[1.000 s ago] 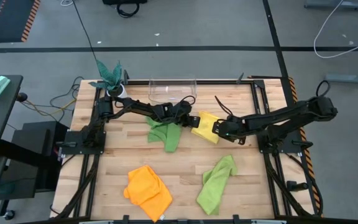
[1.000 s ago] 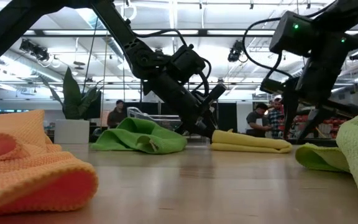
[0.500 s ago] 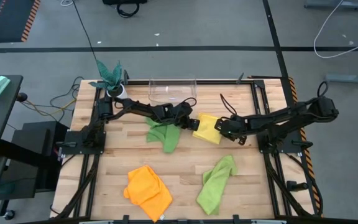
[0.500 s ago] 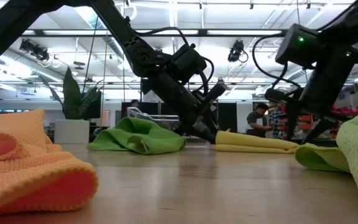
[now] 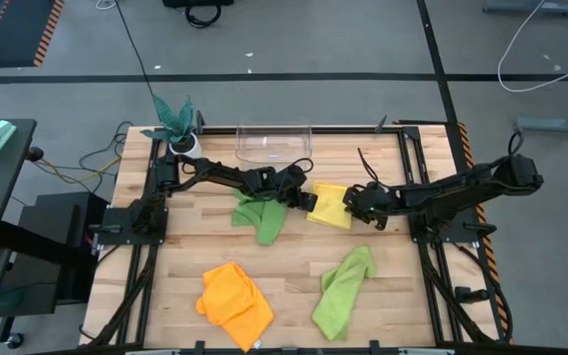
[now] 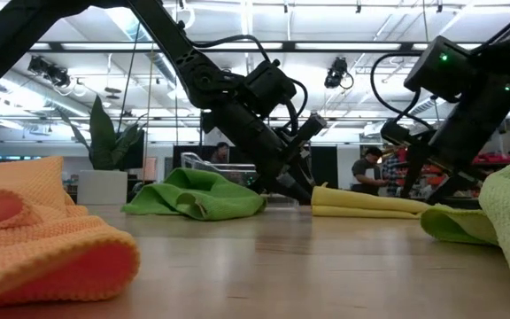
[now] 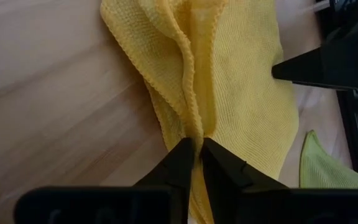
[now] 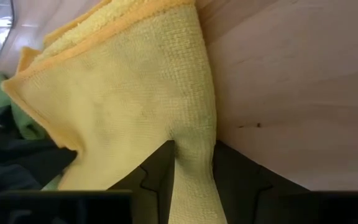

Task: Fold microfiber towels
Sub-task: Put the yellow towel into the transparent bin

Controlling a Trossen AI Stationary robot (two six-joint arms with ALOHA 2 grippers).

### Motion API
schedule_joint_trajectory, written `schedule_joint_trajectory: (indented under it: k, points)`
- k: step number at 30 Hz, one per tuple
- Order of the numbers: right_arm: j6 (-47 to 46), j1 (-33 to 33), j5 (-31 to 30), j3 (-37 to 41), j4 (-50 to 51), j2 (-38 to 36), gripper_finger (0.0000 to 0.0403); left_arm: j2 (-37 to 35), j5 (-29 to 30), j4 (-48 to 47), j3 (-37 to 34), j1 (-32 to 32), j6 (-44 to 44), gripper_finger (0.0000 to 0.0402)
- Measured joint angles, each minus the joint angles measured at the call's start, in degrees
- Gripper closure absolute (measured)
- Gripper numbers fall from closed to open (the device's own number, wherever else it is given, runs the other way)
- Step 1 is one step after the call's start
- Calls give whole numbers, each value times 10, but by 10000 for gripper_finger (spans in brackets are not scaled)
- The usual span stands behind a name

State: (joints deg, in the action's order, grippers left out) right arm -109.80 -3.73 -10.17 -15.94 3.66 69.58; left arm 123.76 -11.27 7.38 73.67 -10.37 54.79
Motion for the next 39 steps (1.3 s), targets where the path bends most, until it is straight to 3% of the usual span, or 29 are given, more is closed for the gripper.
schedule_joint_trajectory:
  k: [29, 39]
  points:
    - [110, -32, 30, 5, -73, 5, 286, 0, -6, 1, 0, 0, 0, 266]
    - [130, -32, 38, -21, -101, 58, 286, 1, -6, 1, 0, 0, 0, 259]
